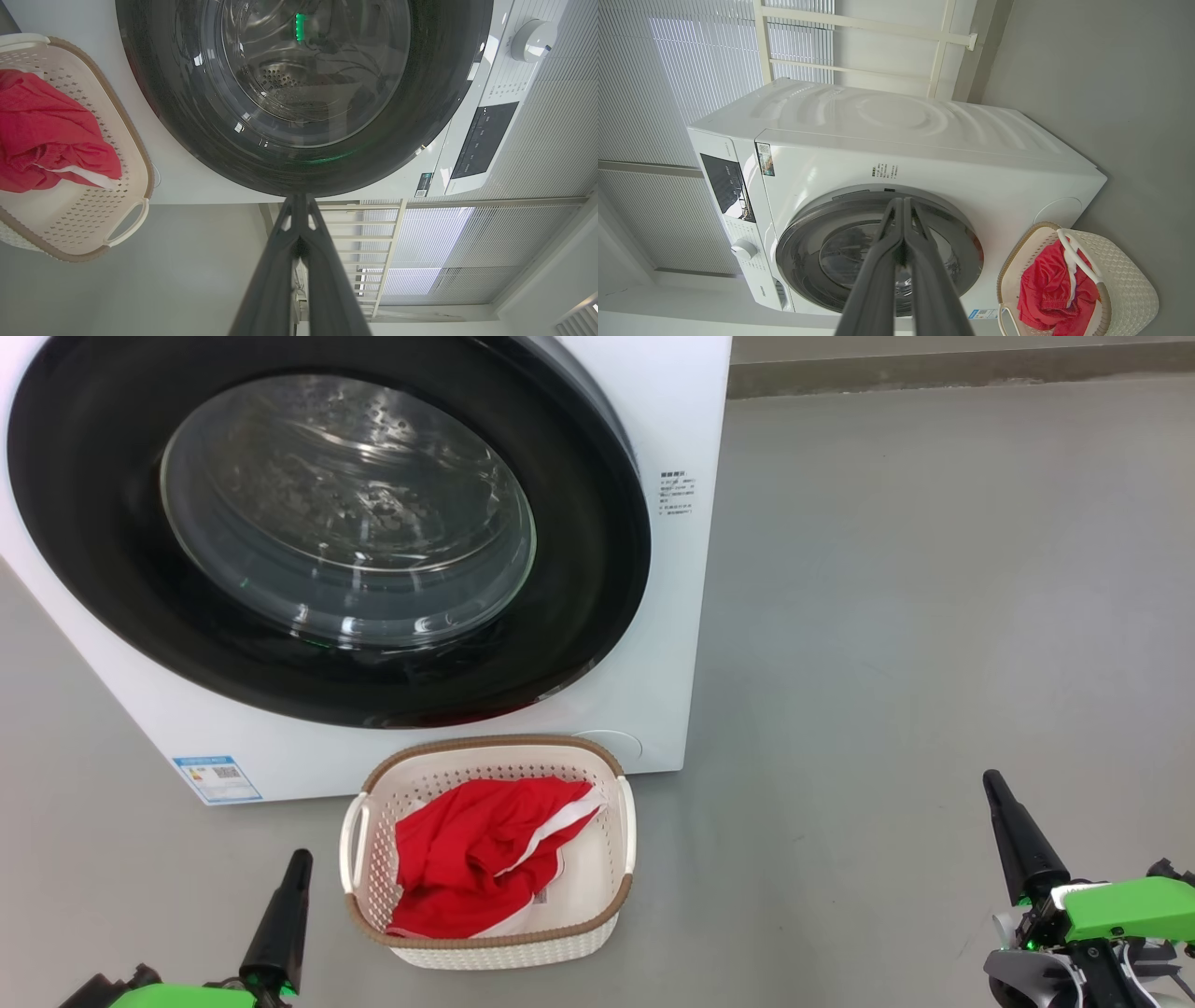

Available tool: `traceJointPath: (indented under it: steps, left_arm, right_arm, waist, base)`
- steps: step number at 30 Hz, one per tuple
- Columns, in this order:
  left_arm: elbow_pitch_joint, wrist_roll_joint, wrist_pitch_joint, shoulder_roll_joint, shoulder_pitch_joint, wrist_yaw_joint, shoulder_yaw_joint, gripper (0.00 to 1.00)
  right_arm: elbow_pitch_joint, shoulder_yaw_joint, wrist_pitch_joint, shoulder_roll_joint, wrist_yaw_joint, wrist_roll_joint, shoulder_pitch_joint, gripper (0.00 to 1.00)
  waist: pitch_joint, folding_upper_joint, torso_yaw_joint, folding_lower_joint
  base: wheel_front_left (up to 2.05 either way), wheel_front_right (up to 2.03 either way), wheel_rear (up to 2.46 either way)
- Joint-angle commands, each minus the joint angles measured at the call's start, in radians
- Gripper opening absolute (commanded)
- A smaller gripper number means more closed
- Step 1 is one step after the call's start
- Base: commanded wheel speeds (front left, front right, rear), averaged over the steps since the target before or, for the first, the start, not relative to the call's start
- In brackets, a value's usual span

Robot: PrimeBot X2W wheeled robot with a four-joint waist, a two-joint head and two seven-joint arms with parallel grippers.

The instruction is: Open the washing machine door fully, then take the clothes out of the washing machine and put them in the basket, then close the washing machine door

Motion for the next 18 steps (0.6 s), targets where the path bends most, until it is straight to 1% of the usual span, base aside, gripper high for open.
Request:
traceJointPath:
  steps: [1,18]
  left_arm:
    - [-0.021,-0.007,0.003,0.018,-0.041,-0.007,0.034,0.0]
    - [-0.021,-0.007,0.003,0.018,-0.041,-0.007,0.034,0.0]
  right_arm:
    - [-0.029,0.014,0.006,-0.005,-0.001,-0.001,-0.043,0.0]
    - [-0.029,0.014,0.006,-0.005,-0.001,-0.001,-0.043,0.0]
  waist:
    - [0.0,0.0,0.0,0.0]
    - [0.0,0.0,0.0,0.0]
  base:
    - [0.0,0.0,0.0]
    - [0.0,0.0,0.0]
